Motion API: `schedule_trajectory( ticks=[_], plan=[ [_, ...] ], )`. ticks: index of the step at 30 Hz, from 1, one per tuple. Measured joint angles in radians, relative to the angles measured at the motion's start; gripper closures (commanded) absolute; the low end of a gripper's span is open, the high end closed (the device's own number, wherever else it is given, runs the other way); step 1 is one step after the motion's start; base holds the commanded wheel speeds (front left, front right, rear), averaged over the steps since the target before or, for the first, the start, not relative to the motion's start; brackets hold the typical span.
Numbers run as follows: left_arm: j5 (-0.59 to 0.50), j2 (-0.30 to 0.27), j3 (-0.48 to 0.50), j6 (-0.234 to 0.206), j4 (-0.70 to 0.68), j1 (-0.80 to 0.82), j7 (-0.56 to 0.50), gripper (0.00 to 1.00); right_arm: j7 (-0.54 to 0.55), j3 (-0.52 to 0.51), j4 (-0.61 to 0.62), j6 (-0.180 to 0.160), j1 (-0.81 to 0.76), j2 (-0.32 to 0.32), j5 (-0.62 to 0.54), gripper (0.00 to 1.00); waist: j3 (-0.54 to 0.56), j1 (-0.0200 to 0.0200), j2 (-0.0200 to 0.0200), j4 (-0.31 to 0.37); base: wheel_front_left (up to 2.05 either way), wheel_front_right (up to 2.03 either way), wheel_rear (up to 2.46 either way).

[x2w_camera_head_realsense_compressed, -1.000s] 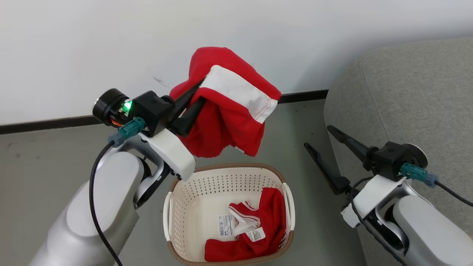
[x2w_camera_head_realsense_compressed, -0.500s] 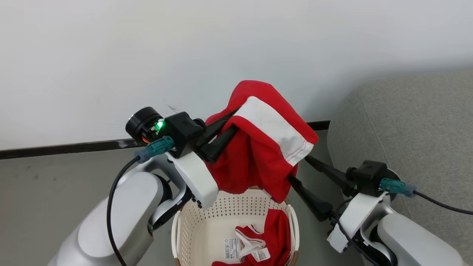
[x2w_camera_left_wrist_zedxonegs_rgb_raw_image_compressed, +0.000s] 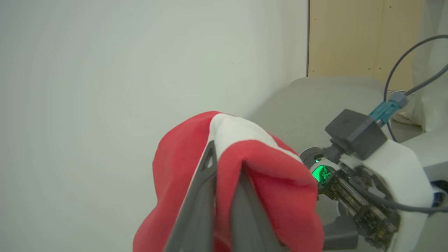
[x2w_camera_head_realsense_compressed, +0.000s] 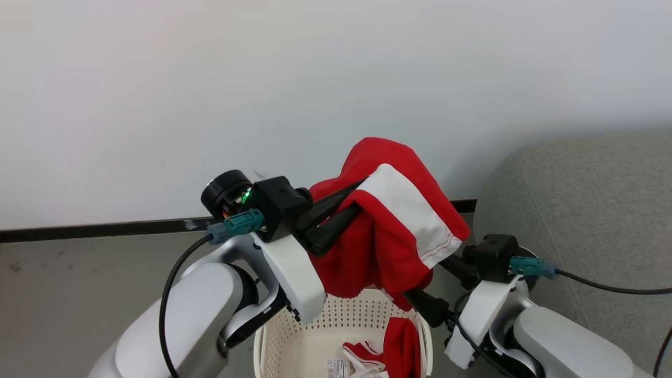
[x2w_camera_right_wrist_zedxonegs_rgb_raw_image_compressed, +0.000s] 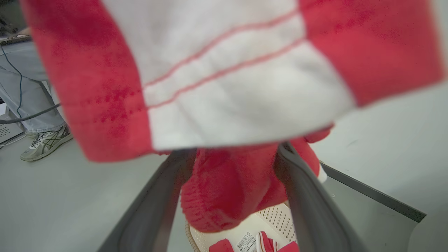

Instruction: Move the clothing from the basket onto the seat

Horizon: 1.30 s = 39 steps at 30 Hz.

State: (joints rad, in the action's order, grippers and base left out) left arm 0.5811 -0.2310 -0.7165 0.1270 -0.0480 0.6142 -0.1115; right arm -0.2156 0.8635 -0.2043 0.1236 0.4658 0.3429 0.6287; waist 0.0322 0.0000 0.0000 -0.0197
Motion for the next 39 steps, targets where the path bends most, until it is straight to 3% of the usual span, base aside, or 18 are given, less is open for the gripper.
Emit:
schedule_trajectory(
  ticks=[2,3,5,6,12,20,21,23,24,29,39],
  plan=[
    [0.010,-0.001,-0.002,0.000,-0.005,-0.011,-0.005,1.00,0.000,0.023,-0.006,0.000,0.015,-0.006,0.000,0.01,0.007,0.0000,0.0000,-0.004,0.00,0.00,0.00],
    [0.011,-0.001,-0.003,0.000,-0.007,-0.013,-0.012,1.00,0.000,0.029,-0.008,0.000,0.019,-0.007,-0.001,0.41,0.011,0.0000,0.0000,-0.006,0.00,0.00,0.00],
    [0.027,-0.002,-0.002,0.000,-0.012,-0.018,-0.016,1.00,0.000,0.043,-0.020,0.000,0.031,-0.009,-0.002,0.68,0.017,0.0000,0.0000,-0.010,0.00,0.00,0.00],
    [0.035,-0.003,-0.002,0.000,-0.016,-0.023,-0.021,1.00,-0.001,0.048,-0.027,0.000,0.036,-0.009,-0.003,1.00,0.020,0.0000,0.0000,-0.011,0.00,0.00,0.00],
    [0.055,-0.019,0.017,-0.002,-0.010,-0.071,-0.033,1.00,-0.005,0.074,-0.037,0.000,0.034,0.000,-0.004,1.00,0.037,0.0000,0.0000,-0.019,0.00,0.00,0.00],
    [0.104,-0.027,0.058,-0.045,0.026,-0.154,-0.036,1.00,-0.022,0.026,-0.055,0.000,0.021,0.016,0.029,1.00,0.054,0.0000,0.0000,-0.010,0.00,0.00,0.00],
    [0.107,-0.026,0.062,-0.050,0.030,-0.162,-0.033,0.95,-0.025,0.014,-0.055,0.000,0.012,0.017,0.034,1.00,0.056,0.0000,0.0000,-0.008,0.00,0.00,0.00],
    [0.121,-0.021,0.070,-0.059,0.033,-0.180,-0.027,0.39,-0.025,-0.011,-0.055,0.000,-0.009,0.018,0.046,1.00,0.059,0.0000,0.0000,-0.003,0.00,0.00,0.00],
    [0.124,-0.018,0.072,-0.063,0.034,-0.189,-0.026,0.00,-0.026,-0.021,-0.056,0.000,-0.015,0.021,0.052,1.00,0.060,0.0000,0.0000,0.000,0.00,0.00,0.00],
    [0.133,-0.007,0.086,-0.080,0.038,-0.220,0.005,0.00,-0.032,-0.133,-0.058,0.000,-0.032,0.049,0.066,1.00,0.066,0.0000,0.0000,0.017,0.00,0.00,0.00],
    [0.133,0.032,0.052,-0.070,0.021,-0.239,0.059,0.00,-0.034,-0.386,0.007,0.000,-0.033,0.109,0.041,1.00,0.067,0.0000,0.0000,0.055,0.00,0.00,0.00]
  ],
)
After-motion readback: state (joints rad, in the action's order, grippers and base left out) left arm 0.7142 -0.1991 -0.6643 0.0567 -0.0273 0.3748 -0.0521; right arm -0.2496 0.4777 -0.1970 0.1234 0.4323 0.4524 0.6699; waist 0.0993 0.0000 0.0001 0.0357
